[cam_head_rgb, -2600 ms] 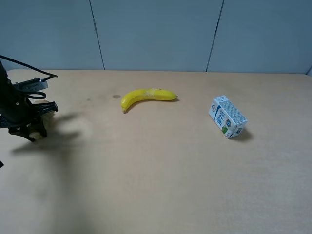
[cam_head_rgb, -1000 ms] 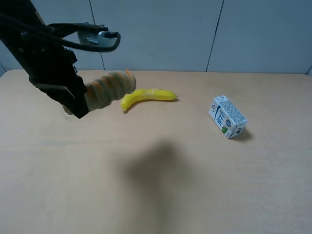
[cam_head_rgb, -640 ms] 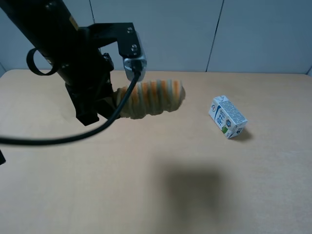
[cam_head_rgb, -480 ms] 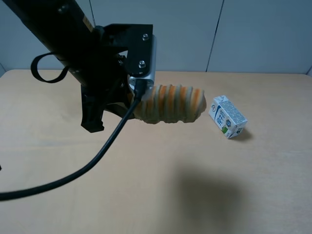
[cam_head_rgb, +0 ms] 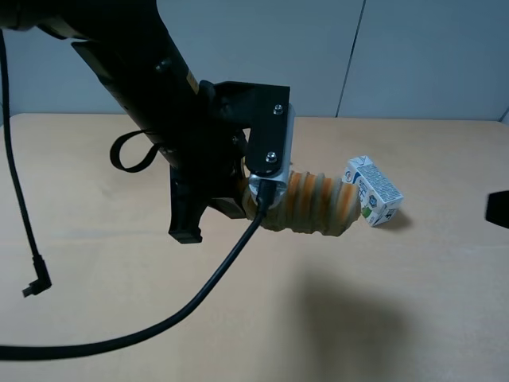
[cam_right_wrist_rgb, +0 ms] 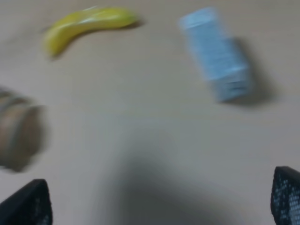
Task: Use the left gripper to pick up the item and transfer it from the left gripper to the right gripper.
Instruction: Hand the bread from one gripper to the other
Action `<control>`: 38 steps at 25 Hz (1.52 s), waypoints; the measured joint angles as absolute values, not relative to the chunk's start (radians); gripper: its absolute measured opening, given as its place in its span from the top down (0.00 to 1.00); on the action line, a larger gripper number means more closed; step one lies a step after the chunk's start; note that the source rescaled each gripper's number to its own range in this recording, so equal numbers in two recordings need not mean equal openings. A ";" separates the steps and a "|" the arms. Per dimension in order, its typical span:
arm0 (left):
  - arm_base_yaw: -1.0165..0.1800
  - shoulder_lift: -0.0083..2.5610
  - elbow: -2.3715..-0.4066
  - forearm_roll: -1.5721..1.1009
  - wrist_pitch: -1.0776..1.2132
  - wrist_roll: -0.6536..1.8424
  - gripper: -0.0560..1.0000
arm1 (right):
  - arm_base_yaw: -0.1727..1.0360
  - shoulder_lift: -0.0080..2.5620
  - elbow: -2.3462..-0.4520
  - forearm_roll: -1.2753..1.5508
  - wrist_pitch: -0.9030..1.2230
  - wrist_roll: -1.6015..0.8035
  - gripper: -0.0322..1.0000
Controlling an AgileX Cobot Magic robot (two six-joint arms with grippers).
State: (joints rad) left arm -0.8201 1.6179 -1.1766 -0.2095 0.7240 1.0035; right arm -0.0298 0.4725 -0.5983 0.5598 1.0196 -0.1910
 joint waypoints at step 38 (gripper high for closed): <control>-0.821 1.618 -1.177 -0.298 0.598 1.000 0.95 | 0.118 1.215 -0.602 1.300 0.979 -1.004 0.73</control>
State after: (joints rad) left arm -0.8214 1.6179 -1.1766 -0.2984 0.5976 1.0004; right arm 0.1180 1.2146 -0.6017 1.3002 0.9790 -1.0044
